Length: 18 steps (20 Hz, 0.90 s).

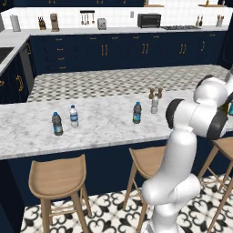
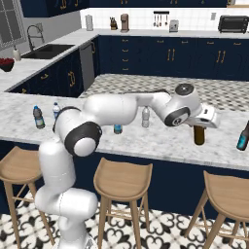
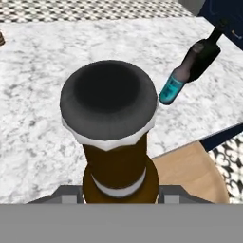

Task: Move the plastic bottles in the middle to the plastics group, and the glass bottles in the middle to the glass group.

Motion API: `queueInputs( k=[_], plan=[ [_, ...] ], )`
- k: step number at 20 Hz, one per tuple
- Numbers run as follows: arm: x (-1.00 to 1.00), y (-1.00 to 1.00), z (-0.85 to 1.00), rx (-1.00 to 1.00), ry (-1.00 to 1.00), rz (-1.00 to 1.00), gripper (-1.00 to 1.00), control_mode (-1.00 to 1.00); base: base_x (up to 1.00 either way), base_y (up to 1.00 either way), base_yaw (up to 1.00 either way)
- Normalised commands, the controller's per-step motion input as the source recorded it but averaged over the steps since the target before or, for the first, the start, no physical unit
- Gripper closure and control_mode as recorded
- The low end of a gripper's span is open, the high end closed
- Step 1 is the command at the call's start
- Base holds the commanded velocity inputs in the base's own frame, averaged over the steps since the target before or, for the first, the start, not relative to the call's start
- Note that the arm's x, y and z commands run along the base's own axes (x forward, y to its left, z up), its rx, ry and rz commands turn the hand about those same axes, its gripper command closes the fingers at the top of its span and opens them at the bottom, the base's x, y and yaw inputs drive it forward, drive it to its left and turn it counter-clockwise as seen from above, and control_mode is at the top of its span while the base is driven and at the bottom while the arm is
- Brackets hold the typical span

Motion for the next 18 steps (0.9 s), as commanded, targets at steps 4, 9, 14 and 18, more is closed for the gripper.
queueInputs(
  k=[4, 9, 14, 18],
  plan=[
    [0.33, -0.56, 0.01, 0.02, 0.00, 0.00, 1.00, -1.00, 0.00, 0.00, 0.00],
    [0.16, -0.43, 0.02, 0.03, 0.00, 0.00, 1.00, -1.00, 0.00, 0.00, 0.00],
    [0.00, -0.06, -0.10, 0.00, 0.00, 0.00, 1.00, -1.00, 0.00, 0.00, 0.00],
    [0.08, -0.06, -0.43, 0.00, 0.00, 0.00, 1.00, -1.00, 0.00, 0.00, 0.00]
  ],
)
